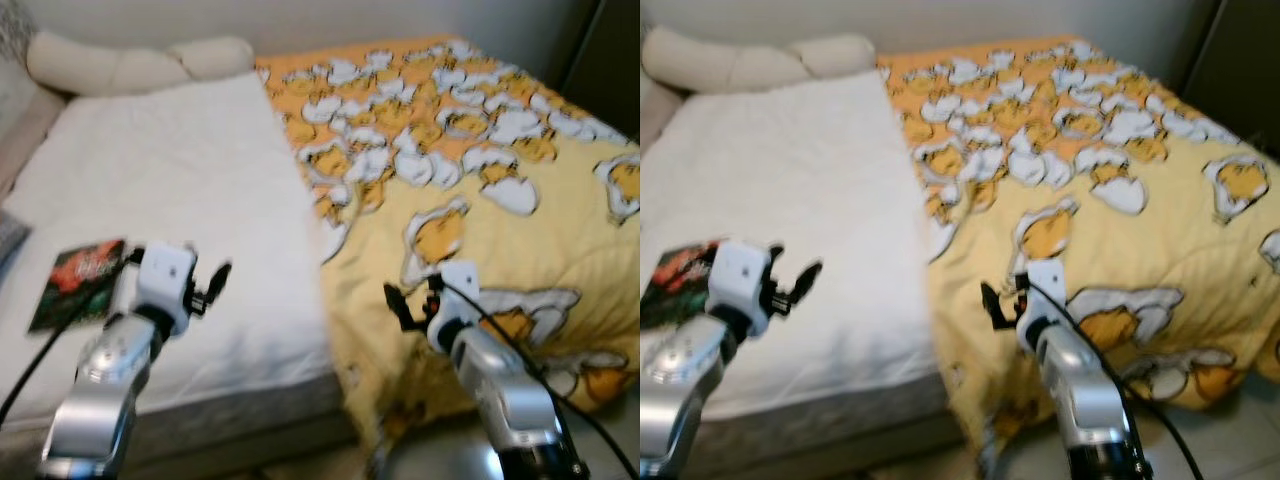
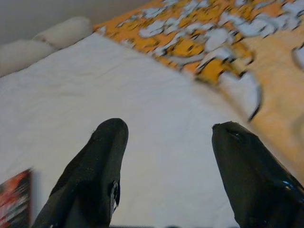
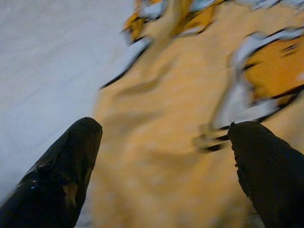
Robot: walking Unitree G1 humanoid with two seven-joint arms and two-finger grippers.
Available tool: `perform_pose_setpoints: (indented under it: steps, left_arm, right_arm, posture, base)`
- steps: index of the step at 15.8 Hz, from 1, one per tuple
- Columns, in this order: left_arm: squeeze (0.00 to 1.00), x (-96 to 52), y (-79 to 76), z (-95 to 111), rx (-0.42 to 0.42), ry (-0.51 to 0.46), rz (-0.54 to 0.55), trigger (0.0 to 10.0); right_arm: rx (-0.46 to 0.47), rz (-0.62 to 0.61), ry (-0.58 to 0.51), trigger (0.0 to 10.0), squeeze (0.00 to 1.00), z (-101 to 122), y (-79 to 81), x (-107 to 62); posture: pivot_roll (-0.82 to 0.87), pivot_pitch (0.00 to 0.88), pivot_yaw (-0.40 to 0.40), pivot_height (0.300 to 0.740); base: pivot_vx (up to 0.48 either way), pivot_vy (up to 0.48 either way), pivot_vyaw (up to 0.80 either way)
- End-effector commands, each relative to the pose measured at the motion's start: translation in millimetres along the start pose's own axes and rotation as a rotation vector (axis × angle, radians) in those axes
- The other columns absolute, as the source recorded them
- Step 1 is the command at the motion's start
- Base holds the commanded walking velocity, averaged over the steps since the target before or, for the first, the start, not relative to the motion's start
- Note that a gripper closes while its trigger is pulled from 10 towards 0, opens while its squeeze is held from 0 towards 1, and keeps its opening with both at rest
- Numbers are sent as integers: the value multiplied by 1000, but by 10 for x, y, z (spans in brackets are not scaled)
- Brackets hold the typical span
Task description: Clean up the room
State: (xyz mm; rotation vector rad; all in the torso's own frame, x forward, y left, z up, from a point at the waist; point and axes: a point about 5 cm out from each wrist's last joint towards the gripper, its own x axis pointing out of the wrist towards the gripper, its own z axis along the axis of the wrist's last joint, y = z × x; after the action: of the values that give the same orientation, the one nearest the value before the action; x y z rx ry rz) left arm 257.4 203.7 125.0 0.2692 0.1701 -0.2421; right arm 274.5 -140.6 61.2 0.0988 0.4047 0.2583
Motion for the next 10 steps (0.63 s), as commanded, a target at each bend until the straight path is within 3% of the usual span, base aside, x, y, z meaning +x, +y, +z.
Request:
perform_pose_setpoints:
  steps: [1, 2, 6, 7, 8, 10]
  left_arm:
    - [0, -5, 16, -15, 10, 17, 16, 10000]
    - [0, 1, 15, -16, 0, 17, 17, 10000]
    - [0, 28, -2, -9, -63, 13, 2, 10000]
    - [0, 23, -6, -5, -77, 10, -10, 10000]
    - [0, 19, -1, 2, -91, 6, -13, 10000]
    - [0, 17, 0, 22, -109, -2, -26, 10000]
  right_arm:
    - [-17, 18, -23, 10000, 0, 77, 56, 24]
    - [-19, 21, -24, 10000, 0, 87, 54, 26]
    - [-28, 29, -29, 10000, 0, 128, 36, 35]
    - [-20, 64, -35, 10000, 392, 140, 71, 24]
    - [-11, 81, -39, 10000, 1000, 142, 91, 23]
    - [-29, 99, -3, 10000, 1000, 106, 125, 93]
  posture:
    - [2, 0, 55, 740]
    - [2, 0, 55, 740]
    - [6, 0, 54, 740]
    - [8, 0, 53, 740]
    - [1, 0, 60, 740]
    - [0, 0, 61, 740]
  base:
    - [0, -480, 0]
    - [0, -480, 0]
    - [0, 0, 0]
    - [0, 0, 0]
    - [0, 0, 0]
    - [0, 0, 0]
